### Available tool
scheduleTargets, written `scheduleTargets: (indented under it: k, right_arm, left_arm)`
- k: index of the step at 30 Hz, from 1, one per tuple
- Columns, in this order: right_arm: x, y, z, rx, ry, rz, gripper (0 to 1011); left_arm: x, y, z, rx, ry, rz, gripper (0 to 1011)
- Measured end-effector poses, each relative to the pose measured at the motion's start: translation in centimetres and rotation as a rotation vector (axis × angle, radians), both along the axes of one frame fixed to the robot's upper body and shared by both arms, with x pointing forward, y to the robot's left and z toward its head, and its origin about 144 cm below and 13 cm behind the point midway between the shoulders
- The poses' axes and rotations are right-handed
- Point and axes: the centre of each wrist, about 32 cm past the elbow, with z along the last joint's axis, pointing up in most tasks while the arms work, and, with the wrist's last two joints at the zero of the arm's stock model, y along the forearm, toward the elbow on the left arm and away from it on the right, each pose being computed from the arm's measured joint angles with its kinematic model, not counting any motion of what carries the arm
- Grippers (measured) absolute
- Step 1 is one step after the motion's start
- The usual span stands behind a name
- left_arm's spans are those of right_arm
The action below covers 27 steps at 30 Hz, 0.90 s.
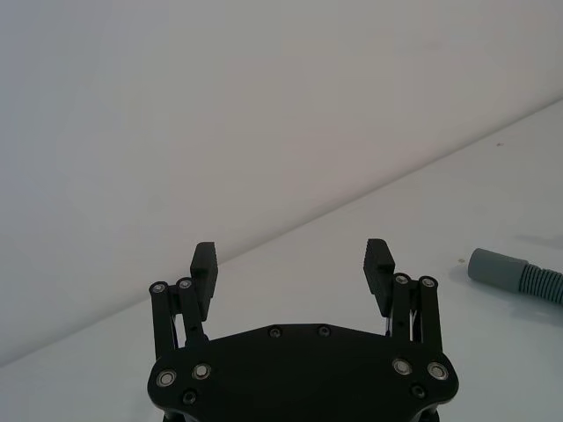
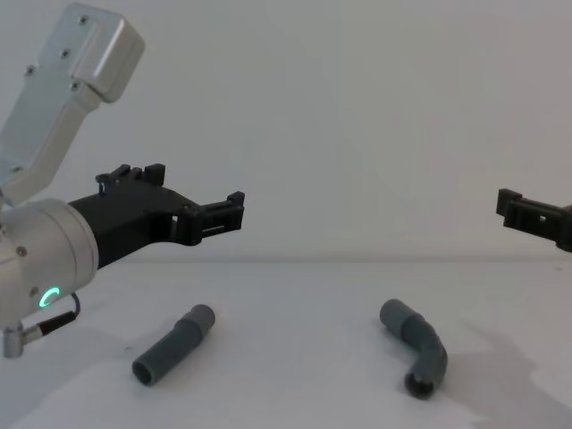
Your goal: Use both hands to pick up one end of the pipe from the table, align the ends, and insert them.
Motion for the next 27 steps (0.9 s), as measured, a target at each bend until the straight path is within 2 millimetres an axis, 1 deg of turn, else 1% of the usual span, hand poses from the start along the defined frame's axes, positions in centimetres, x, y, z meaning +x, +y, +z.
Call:
scheduleTargets:
  k: [27]
  right_arm:
    - [0.0, 0.0, 0.0, 0.0, 0.0, 0.0, 994]
  left_arm:
    - [0.0, 0.0, 0.0, 0.0, 0.0, 0.0, 1001]
